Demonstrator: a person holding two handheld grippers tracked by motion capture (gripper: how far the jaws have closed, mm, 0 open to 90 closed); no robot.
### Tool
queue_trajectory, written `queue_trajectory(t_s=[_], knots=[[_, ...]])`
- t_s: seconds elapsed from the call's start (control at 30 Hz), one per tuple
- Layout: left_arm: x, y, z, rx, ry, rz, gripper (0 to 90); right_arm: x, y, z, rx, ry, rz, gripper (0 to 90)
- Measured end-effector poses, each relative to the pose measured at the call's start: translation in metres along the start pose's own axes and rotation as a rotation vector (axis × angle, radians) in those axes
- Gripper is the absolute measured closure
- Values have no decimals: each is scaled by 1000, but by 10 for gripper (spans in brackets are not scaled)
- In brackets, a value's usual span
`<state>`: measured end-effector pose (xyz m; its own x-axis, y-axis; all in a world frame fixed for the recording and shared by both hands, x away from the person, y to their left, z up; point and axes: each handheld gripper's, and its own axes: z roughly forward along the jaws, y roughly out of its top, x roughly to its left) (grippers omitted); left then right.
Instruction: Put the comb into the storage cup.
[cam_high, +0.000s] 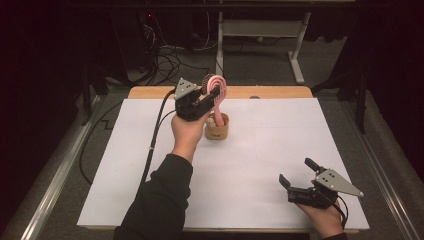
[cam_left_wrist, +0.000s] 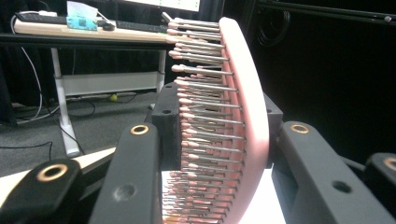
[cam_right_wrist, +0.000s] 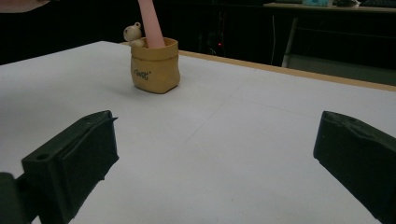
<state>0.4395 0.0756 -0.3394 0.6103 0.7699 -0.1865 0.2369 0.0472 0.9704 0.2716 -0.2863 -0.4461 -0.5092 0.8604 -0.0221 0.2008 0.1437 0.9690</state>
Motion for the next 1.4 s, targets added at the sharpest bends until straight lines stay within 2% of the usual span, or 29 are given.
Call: queue_trajectory(t_s=[0.63, 1.0, 1.4], knots=[[0, -14, 7, 21, -10, -10, 631, 2, -1, 1, 5, 5, 2, 1], [3, -16, 10, 31, -6, -25, 630, 2, -2, 2, 11, 5, 4, 1], [1, -20, 13, 38, -13, -21, 628, 2, -2, 3, 13, 5, 2, 1]])
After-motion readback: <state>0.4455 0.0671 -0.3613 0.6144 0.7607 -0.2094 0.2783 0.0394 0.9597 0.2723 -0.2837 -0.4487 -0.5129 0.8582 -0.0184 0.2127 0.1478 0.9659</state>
